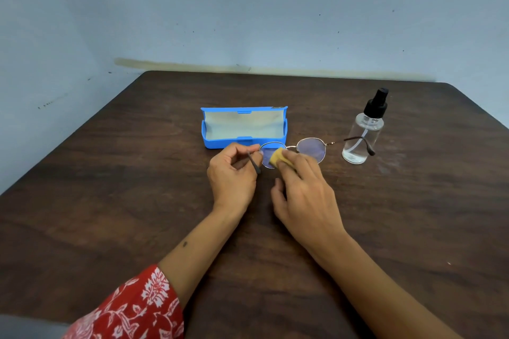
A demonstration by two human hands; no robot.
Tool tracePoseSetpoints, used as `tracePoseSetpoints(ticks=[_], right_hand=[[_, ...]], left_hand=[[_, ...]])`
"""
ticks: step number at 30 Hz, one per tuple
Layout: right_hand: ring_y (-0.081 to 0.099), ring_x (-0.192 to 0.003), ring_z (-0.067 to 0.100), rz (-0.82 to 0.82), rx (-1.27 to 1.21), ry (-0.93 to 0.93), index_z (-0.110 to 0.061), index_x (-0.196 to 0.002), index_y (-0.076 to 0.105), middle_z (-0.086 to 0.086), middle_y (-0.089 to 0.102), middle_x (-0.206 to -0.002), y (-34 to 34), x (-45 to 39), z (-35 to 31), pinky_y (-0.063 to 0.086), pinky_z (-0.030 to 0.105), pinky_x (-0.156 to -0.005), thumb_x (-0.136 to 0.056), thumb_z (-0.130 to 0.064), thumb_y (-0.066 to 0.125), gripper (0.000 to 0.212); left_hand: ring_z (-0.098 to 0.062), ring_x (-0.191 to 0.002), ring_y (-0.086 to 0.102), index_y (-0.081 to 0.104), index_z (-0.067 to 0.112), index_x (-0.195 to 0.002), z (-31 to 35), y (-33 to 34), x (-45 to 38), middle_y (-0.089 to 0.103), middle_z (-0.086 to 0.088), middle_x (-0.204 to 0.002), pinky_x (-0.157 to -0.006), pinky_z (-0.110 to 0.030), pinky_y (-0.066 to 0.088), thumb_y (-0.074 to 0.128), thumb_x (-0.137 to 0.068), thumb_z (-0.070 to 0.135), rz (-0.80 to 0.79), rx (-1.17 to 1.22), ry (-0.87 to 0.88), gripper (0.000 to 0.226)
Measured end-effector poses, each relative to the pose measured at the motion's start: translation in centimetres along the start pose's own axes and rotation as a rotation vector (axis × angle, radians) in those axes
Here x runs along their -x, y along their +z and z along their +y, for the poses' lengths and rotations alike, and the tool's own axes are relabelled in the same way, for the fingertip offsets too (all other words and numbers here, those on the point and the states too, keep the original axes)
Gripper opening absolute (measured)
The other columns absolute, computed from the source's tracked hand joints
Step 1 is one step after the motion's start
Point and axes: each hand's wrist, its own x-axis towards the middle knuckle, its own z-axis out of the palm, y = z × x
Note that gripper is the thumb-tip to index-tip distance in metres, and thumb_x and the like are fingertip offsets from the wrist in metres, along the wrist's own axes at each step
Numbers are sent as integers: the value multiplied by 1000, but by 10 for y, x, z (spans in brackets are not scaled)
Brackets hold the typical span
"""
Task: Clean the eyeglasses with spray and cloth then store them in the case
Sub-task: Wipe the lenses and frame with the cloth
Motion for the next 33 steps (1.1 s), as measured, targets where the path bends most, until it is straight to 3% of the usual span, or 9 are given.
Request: tracePoseSetpoints(ticks=[4, 8, 14, 19, 24, 29, 33], right_hand=[[60, -96, 23, -95, -27, -85, -4, -106, 69, 7, 65, -103, 0, 3, -3, 43, 26, -82, -78, -16, 45, 39], [62, -98, 26, -45, 45, -9, 2, -99, 69, 12, 66, -103, -1, -1, 0, 42, 28, -88, -76, -13, 45, 36], [60, -95, 24, -98, 10, -91, -3, -104, 68, 7, 66, -102, -1, 1, -4, 44, 27, -80, -78, -14, 44, 37], [62, -99, 32, -64, 149, -30, 7, -102, 65, 19, 64, -106, 0, -6, 3, 41, 33, -91, -78, -6, 44, 35], [63, -93, 30, -85, 86, -132, 3, -101, 68, 14, 66, -101, 2, -2, -2, 44, 29, -85, -77, -6, 42, 37], [55, -104, 29, -61, 150, -29, 9, -109, 63, 20, 63, -110, 2, -10, 7, 49, 31, -86, -72, 0, 46, 41], [64, -92, 31, -75, 110, -103, 5, -100, 68, 15, 67, -100, 2, -5, 0, 47, 28, -83, -77, -5, 42, 36]], left_hand=[[-14, -79, 69, 69, 1, -84, 0, -1, 1, 73, -13, -89, -77, -27, 55, 66, -78, -2, -4, -11, 16, 7], [-19, -83, 70, 70, 3, -84, 0, -1, 1, 72, -11, -88, -82, -39, 57, 67, -79, 0, -11, 3, -5, 7], [-13, -78, 69, 69, 4, -83, 3, -1, 3, 73, -11, -89, -75, -25, 55, 67, -78, 0, -28, 1, 15, 6], [-21, -84, 71, 68, 2, -83, 0, 0, 2, 73, -13, -90, -80, -35, 57, 67, -79, -1, -61, 26, 18, 5], [-8, -77, 69, 69, 1, -83, 3, 0, 3, 72, -13, -91, -71, -17, 54, 69, -78, -1, -61, 28, 42, 6], [-19, -82, 72, 69, 8, -80, 1, 2, 3, 73, -10, -88, -80, -33, 57, 69, -78, -2, -83, 25, 32, 10], [-12, -79, 70, 69, 5, -82, 2, 1, 4, 72, -8, -87, -76, -23, 56, 70, -77, 1, -92, 33, 37, 6]])
